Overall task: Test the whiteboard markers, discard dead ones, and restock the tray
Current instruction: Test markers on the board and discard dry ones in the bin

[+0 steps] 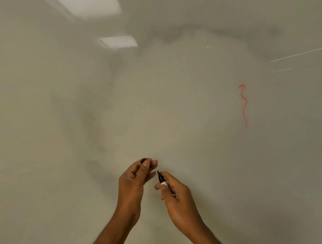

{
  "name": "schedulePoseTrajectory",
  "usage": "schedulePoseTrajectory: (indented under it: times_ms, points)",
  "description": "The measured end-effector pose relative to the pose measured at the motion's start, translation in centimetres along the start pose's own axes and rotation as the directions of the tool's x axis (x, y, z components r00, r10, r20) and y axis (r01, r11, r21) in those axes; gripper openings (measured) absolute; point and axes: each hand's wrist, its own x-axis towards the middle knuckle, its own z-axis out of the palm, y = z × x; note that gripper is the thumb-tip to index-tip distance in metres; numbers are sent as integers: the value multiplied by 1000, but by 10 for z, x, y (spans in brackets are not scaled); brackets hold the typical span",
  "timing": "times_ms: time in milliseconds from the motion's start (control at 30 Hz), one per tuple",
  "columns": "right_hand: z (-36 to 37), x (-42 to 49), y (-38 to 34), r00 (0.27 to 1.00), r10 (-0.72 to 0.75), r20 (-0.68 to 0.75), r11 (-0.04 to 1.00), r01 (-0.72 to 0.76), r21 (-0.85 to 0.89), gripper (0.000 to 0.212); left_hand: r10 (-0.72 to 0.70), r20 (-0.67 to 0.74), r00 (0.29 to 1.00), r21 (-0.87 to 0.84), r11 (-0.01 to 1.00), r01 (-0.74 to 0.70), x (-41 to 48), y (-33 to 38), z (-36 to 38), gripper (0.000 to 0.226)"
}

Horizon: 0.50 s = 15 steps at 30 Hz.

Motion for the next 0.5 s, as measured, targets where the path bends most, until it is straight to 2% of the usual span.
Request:
schedulePoseTrajectory:
  times_ms: [100,167,233,300,367,433,500]
  points:
    - [-35,-1,-16,996,-1,-85,995,9,99,38,235,5,972,175,957,-232,11,20,17,19]
    - [-63,2,-29,981,-9,-194,965,59,254,29,367,47,929,297,883,-363,16,28,31,20]
    - [-88,7,-42,973,20,-231,906,80,416,19,455,111,884,376,804,-461,22,32,45,24]
    - [-110,12,-52,975,79,-207,801,61,596,21,491,187,851,433,737,-520,32,31,56,30]
    - [-127,16,-64,983,120,-142,653,30,757,28,497,248,832,494,674,-550,45,28,65,37]
    - [-141,19,-71,990,98,-105,543,35,839,32,515,293,805,535,610,-585,57,25,72,42]
    - [-150,24,-75,991,56,-120,543,71,836,33,528,339,779,563,549,-617,67,22,78,46]
